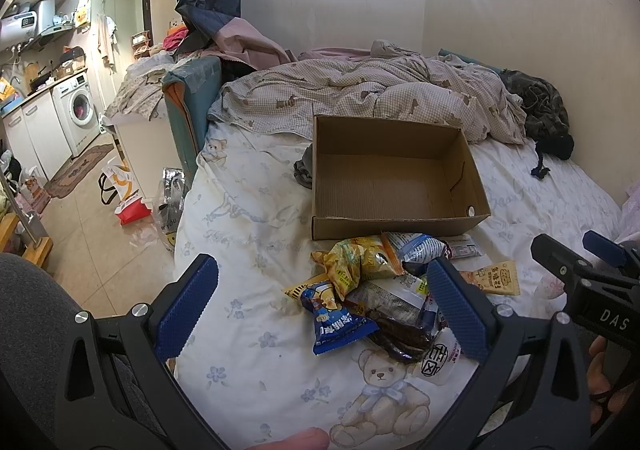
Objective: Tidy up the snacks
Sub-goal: 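Grasp the yellow chip bag with the left tool while the right tool grasps a small snack packet, then lower both held packets into the cardboard box and open both tools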
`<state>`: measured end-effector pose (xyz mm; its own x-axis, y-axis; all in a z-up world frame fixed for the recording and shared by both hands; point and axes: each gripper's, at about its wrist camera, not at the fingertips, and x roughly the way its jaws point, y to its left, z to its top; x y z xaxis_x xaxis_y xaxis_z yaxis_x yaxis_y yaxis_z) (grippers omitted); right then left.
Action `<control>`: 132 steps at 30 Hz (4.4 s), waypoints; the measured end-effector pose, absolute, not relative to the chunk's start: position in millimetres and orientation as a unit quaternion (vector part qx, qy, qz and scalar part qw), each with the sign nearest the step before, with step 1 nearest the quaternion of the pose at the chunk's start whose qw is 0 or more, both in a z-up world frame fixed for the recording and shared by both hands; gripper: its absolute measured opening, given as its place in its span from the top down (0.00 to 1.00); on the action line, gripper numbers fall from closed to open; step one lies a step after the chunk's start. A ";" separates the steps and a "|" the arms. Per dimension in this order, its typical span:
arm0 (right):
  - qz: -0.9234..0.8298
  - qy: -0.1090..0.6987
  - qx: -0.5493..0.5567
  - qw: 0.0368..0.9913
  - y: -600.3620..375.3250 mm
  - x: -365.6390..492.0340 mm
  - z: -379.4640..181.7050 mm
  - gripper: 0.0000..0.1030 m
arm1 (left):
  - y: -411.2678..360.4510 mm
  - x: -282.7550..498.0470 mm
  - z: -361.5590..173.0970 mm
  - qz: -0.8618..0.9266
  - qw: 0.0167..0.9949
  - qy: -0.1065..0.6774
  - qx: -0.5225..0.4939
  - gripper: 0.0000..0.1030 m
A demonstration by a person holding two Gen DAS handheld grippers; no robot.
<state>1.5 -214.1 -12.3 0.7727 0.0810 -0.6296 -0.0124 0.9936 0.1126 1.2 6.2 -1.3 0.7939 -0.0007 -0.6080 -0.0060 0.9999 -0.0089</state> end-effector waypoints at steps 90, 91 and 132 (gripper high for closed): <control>0.192 0.489 0.301 0.796 -268.9 215.4 -8.6 0.91 | -27.6 210.8 0.2 -0.021 0.882 0.470 -0.005 0.48; 0.199 0.498 0.296 0.790 -265.0 224.0 -16.3 0.91 | -30.4 217.5 -4.4 -0.023 0.881 0.472 0.000 0.48; 0.184 0.560 0.137 0.796 -214.0 277.2 -104.4 0.85 | -56.9 249.9 -71.1 -0.056 0.874 0.482 0.036 0.24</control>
